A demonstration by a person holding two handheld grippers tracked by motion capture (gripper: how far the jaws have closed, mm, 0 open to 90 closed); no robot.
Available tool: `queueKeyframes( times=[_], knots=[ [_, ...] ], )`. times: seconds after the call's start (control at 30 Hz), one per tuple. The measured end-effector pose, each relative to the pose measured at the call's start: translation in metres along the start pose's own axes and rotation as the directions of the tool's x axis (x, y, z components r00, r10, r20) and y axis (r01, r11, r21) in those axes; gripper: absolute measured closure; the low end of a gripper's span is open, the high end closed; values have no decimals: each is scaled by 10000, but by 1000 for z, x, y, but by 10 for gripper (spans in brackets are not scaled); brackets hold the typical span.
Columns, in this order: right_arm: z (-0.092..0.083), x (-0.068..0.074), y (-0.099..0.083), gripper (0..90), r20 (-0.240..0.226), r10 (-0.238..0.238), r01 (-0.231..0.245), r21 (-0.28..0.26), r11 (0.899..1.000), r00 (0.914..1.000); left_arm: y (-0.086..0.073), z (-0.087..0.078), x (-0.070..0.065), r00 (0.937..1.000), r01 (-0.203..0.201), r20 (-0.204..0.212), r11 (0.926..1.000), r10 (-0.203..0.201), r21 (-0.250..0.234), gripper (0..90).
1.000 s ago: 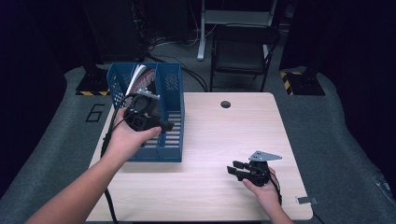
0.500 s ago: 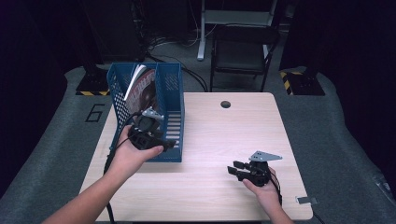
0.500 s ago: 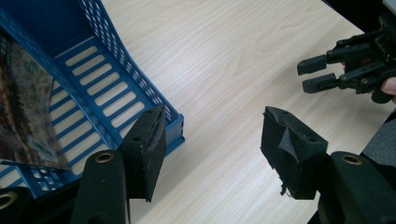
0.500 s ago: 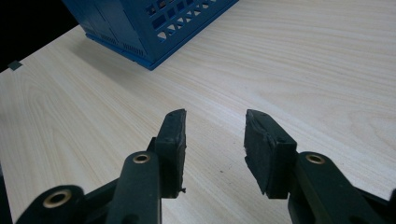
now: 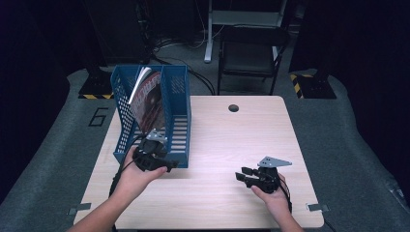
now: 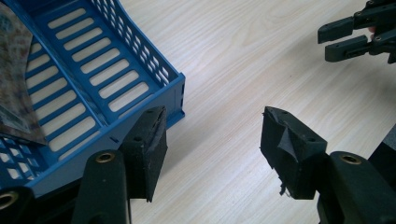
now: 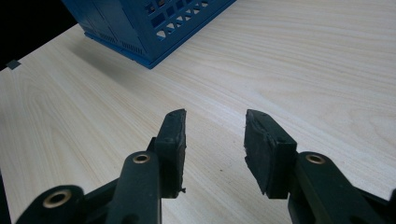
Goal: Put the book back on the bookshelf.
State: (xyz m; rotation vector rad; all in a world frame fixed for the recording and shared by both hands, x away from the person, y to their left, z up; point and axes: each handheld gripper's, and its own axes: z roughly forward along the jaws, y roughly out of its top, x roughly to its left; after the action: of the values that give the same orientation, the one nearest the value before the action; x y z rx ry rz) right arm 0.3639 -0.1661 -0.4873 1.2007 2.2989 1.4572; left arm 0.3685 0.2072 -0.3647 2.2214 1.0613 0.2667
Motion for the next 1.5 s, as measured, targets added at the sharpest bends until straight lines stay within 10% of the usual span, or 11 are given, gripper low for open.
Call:
queueKeyframes(
  times=[1.07,1.5],
  knots=[
    [1,-1,-2,579,111,-91,91,37,10000,9999,-69,49,4,9991,74,411,9999,-77,94,417],
    [1,-1,-2,579,140,-100,99,79,9999,9999,-101,68,10,9902,1087,925,9931,-1043,-438,423]
  ],
)
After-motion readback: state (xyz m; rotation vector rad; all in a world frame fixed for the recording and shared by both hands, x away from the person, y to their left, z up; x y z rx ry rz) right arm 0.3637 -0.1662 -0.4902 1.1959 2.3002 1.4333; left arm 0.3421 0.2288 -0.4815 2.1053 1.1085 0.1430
